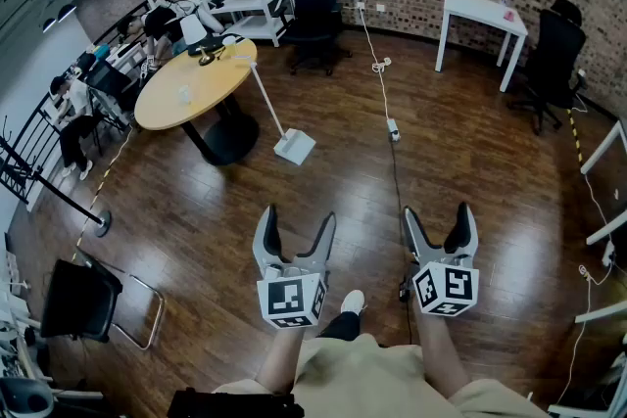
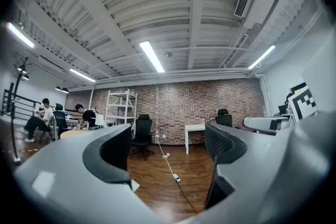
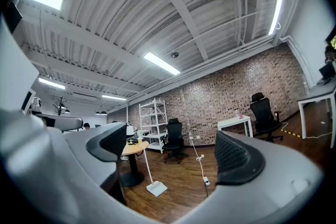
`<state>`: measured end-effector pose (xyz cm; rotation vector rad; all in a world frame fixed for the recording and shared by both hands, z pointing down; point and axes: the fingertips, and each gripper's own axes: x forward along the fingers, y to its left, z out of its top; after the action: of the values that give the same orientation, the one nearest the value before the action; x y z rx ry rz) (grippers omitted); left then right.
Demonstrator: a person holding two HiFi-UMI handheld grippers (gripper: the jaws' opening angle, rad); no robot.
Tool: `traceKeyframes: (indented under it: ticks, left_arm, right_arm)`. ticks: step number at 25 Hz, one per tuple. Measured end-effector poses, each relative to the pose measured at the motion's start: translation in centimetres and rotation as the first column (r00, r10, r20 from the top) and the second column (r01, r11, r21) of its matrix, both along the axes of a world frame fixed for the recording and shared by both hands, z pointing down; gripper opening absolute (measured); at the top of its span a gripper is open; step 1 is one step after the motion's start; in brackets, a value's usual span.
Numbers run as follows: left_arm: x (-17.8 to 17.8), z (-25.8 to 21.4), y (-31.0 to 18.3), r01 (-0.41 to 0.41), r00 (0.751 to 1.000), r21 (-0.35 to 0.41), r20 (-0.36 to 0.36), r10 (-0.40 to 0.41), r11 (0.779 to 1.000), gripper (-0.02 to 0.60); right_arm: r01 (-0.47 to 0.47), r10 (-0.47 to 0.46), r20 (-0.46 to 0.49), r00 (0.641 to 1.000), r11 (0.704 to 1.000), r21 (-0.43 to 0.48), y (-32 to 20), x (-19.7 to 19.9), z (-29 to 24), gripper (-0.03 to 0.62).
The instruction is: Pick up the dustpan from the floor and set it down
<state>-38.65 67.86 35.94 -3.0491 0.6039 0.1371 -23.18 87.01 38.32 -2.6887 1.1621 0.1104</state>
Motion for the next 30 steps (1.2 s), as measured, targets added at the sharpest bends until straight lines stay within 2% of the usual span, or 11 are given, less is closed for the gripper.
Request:
traceKeyframes:
  ticks: [4, 8, 14, 23, 27, 30]
  left_arm:
    - [4.0, -0.3, -2.9, -0.005, 1.000, -0.004, -0.011, 0.005, 1.000, 0.416]
    - [8.7, -0.4, -5.9, -0.060, 0.998, 0.001, -0.007, 0.060, 0.998, 0.416]
    - [14.2, -0.1, -10.2, -0.113, 0.994, -0.031, -0.002, 0.113, 0.993, 0.416]
    - [20.0, 1.9, -13.6, -0.154, 0.988, -0.089, 0.014, 0.156, 0.984, 0.414]
    - [23.3, 2.4, -15.5, -0.165, 0.985, -0.088, 0.040, 0.169, 0.982, 0.416]
    - [25.9, 2.8, -16.7, -0.145, 0.988, -0.080, 0.038, 0.148, 0.986, 0.417]
  right_arm:
    - [0.010, -0.011, -0.012, 1.000, 1.000, -0.016, -2.9, 3.2, -0.5, 0.517]
    - [-0.025, 0.025, -0.017, 1.000, 0.999, -0.022, -5.8, 6.7, -0.8, 0.517]
    - [-0.037, 0.036, -0.019, 0.999, 0.998, -0.054, -10.2, 10.2, -1.3, 0.517]
    - [-0.058, 0.061, 0.027, 0.998, 0.994, -0.094, -12.9, 15.3, 0.1, 0.505]
    - [-0.046, 0.050, 0.050, 0.997, 0.996, -0.079, -15.2, 18.6, 0.1, 0.502]
    - [-0.036, 0.041, 0.044, 0.998, 0.995, -0.090, -16.4, 21.1, 0.8, 0.499]
